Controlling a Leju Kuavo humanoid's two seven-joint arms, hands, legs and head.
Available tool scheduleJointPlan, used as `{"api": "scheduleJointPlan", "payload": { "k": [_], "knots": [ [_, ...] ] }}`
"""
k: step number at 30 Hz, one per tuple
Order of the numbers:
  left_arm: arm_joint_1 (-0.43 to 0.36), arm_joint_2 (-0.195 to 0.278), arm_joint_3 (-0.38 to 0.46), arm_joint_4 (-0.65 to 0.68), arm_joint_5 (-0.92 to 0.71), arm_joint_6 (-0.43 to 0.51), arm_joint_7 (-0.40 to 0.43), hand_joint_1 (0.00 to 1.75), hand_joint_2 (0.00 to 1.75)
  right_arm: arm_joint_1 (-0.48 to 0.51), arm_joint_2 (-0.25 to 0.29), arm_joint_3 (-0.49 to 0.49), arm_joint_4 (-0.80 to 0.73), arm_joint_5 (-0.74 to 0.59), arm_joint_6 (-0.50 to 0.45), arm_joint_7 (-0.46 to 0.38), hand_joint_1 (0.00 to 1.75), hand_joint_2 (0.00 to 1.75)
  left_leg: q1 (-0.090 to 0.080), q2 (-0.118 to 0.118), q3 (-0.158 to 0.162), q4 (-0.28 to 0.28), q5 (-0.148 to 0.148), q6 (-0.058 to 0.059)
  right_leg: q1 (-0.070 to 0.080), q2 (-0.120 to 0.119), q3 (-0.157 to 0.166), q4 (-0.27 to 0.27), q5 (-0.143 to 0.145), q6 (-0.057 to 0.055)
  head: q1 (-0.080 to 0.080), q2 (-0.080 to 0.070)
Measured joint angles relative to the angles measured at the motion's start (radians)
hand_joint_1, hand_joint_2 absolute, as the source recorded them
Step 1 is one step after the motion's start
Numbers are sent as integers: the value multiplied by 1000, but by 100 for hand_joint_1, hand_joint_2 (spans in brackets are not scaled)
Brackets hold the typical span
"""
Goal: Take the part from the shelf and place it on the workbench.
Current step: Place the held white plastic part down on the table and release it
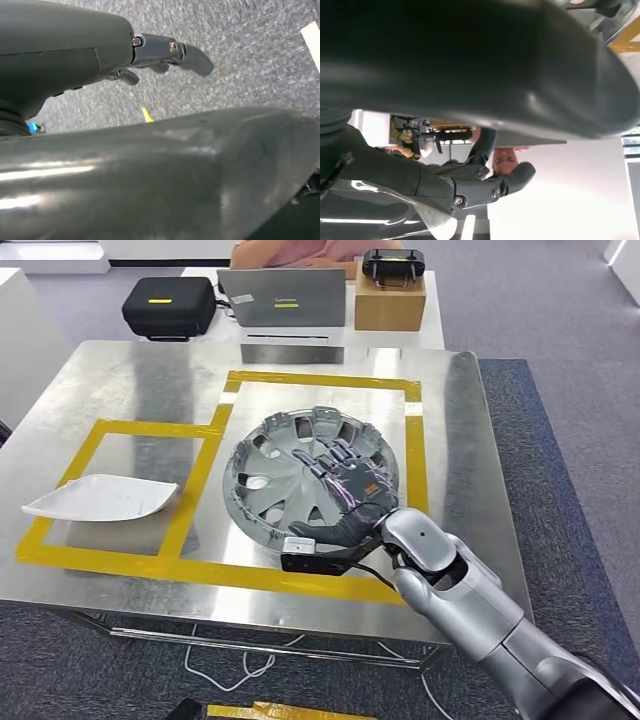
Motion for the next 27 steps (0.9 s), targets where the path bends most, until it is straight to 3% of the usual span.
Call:
{"api": "scheduleJointPlan", "payload": {
  "k": [2, 3, 4, 7, 8, 9, 10, 12, 13, 15, 17, 18, 19, 20, 22, 23, 24, 25, 27],
  "knots": [
    [3, -2, -1, 0, 2, 1, 1, 0, 0, 1, 0, 0, 1, 0, 1, 0, 0, 0, 3, 0, -7, 4, -2, -6, 2, 0, -14, 12, 8, -19, -4, 0],
    [4, -2, -1, 0, 3, 1, 1, 0, 0, 0, 0, 1, 1, 0, 1, 0, 0, 0, 3, 0, -15, 23, -24, -6, 3, 0, -22, 14, 13, -29, -5, 0],
    [4, -2, -1, 0, 4, 1, 1, 0, 0, -1, 0, 1, 1, -1, 1, 0, 0, 0, 2, 0, -31, 63, -60, -5, 4, -1, -30, 14, 20, -38, -7, 0],
    [4, -2, -1, 1, 6, 2, 2, 0, 0, -1, 0, 1, 1, -4, 2, 0, 0, 0, -9, -1, -95, 269, -194, 5, 17, -2, -64, 15, 45, -56, -12, 0],
    [4, -2, -1, 1, 7, 2, 2, 0, 0, 0, 0, 1, 1, -5, 3, 0, 0, 0, -14, -2, -98, 310, -216, 12, 22, -2, -76, 15, 54, -59, -13, 0],
    [4, -2, -1, 1, 7, 2, 2, 0, 0, 0, 0, 1, 1, -6, 4, 0, 0, 0, -21, -3, -80, 310, -220, 22, 28, -1, -89, 15, 64, -61, -13, 0],
    [3, -2, -1, 1, 8, 3, 3, 0, 0, 0, 0, 1, 1, -7, 4, 0, 0, 0, -28, -4, -41, 268, -209, 35, 33, -1, -100, 15, 74, -62, -14, 0],
    [-1, 0, -2, 0, 8, 5, 3, 0, 0, -3, 1, 0, 0, -9, 5, 0, 0, 0, -46, -8, 67, 121, -181, 67, 41, 1, -117, 14, 94, -63, -13, 0],
    [-3, 1, -2, 0, 9, 7, 2, 0, 0, -4, 1, -1, -1, -10, 6, 1, 0, 0, -54, -9, 105, 62, -170, 78, 42, 1, -121, 14, 102, -61, -12, 0],
    [-6, 3, -2, 0, 12, 9, 2, 0, 0, -7, 3, -2, -3, -12, 7, 1, 0, 0, -65, -9, 129, 16, -160, 84, 40, -2, -124, 8, 120, -52, -13, 0],
    [-5, 3, -2, 0, 14, 9, 2, 0, 0, -7, 3, -2, -3, -14, 9, 2, 0, 0, -65, -7, 119, 8, -132, 81, 38, -3, -127, -3, 137, -41, -17, 0],
    [-4, 3, -2, 0, 14, 9, 2, 0, 0, -8, 3, -2, -2, -15, 10, 2, 0, 0, -63, -4, 111, 1, -116, 83, 39, -3, -136, 2, 125, -37, -17, 0],
    [-3, 2, -2, 0, 14, 9, 2, 0, 0, -8, 3, -3, -2, -15, 11, 3, 0, 0, -59, -1, 99, -6, -99, 86, 40, -3, -150, 25, 94, -32, -16, 0],
    [-3, 2, -2, 0, 14, 9, 2, 0, 0, -8, 2, -4, -2, -16, 12, 4, 0, 0, -57, 1, 85, -10, -83, 87, 39, -3, -168, 71, 45, -29, -14, 0],
    [-2, 0, -2, 0, 14, 9, 2, 0, 0, -8, 2, -4, -2, -18, 14, 6, 0, 0, -57, 4, 50, -10, -56, 88, 38, -5, -200, 206, -54, -22, -11, 0],
    [-1, -1, -2, 0, 14, 9, 2, 0, 0, -7, 2, -4, -2, -19, 16, 7, 0, 0, -57, 5, 33, -9, -44, 87, 38, -6, -204, 262, -75, -19, -10, 0],
    [0, -2, -2, 0, 15, 9, 2, 0, 0, -5, 2, -4, -2, -20, 17, 8, 0, 0, -57, 6, 17, -8, -32, 86, 38, -7, -193, 288, -74, -18, -10, 0],
    [0, -2, -2, 0, 15, 9, 2, 0, 0, -4, 2, -4, -2, -22, 19, 11, 0, 0, -57, 7, 2, -7, -20, 84, 38, -7, -161, 274, -55, -18, -10, 0],
    [0, -2, -2, 0, 16, 11, 2, 0, 0, -5, 2, -6, -2, -25, 20, 18, 0, 0, -58, 7, -23, -5, 0, 78, 38, -12, -47, 148, -23, -20, -10, 0]
  ]
}}
